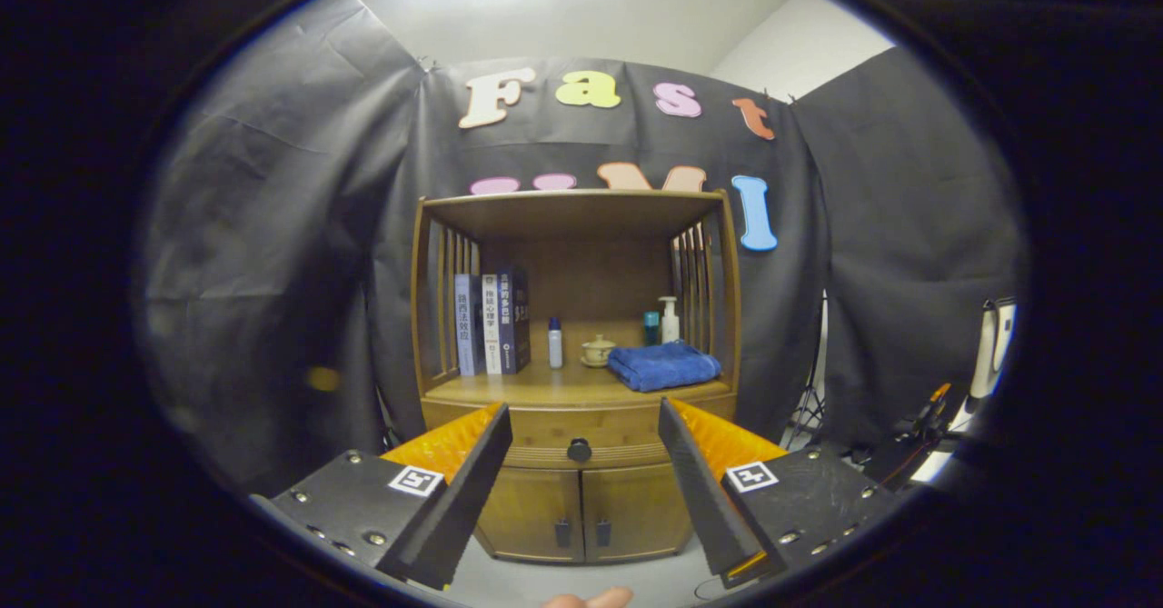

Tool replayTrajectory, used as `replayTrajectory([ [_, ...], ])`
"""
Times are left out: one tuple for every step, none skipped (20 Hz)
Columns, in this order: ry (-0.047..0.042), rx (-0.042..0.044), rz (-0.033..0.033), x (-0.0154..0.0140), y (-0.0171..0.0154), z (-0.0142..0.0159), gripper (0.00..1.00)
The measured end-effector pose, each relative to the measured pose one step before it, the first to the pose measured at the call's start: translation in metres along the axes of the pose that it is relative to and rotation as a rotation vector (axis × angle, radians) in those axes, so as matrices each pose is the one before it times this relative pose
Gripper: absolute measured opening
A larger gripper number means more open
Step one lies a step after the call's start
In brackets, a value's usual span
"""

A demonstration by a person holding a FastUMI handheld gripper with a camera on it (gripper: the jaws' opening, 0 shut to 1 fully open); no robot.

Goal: Pull open the drawer, take out the items inside it, and place them on the countertop above the cabinet.

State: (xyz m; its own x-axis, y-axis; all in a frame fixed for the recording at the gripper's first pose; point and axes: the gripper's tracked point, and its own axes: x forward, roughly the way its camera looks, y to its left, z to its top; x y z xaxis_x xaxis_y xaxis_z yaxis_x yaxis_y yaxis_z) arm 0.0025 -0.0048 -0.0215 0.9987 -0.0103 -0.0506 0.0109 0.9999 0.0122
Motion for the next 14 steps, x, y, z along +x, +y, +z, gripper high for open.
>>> replayTrajectory([
  [0.00318,0.00120,0.00089,0.00171,-0.00059,-0.00162,0.97],
  [0.00219,0.00371,0.00037,0.00255,-0.00007,-0.00126,0.97],
  [0.00368,0.00393,0.00149,0.00311,0.00150,-0.00289,0.97],
  [0.00543,0.00173,0.00096,0.00393,0.00159,-0.00292,0.97],
  [0.00640,-0.00118,-0.00471,0.00627,-0.00146,-0.00355,0.97],
  [0.00965,-0.00078,-0.00916,0.00644,-0.00036,-0.00347,0.97],
  [0.00494,-0.00279,-0.00767,0.00849,-0.00053,-0.00325,0.97],
  [0.00585,-0.00239,-0.01141,0.00964,-0.00049,-0.00186,0.97],
  [0.00262,-0.00468,-0.01313,0.01119,-0.00054,-0.00201,0.97],
  [0.00720,-0.00232,-0.01674,0.01241,-0.00012,-0.00334,0.97],
  [0.01539,-0.00068,-0.00960,0.01317,0.00041,-0.00712,0.97],
  [0.02795,-0.00073,-0.00131,0.01348,0.00297,-0.00949,0.97],
  [0.03012,-0.00253,-0.00227,0.01448,0.00280,-0.01109,0.97],
  [0.03399,-0.00345,-0.00541,0.01604,0.00252,-0.01086,0.97],
])
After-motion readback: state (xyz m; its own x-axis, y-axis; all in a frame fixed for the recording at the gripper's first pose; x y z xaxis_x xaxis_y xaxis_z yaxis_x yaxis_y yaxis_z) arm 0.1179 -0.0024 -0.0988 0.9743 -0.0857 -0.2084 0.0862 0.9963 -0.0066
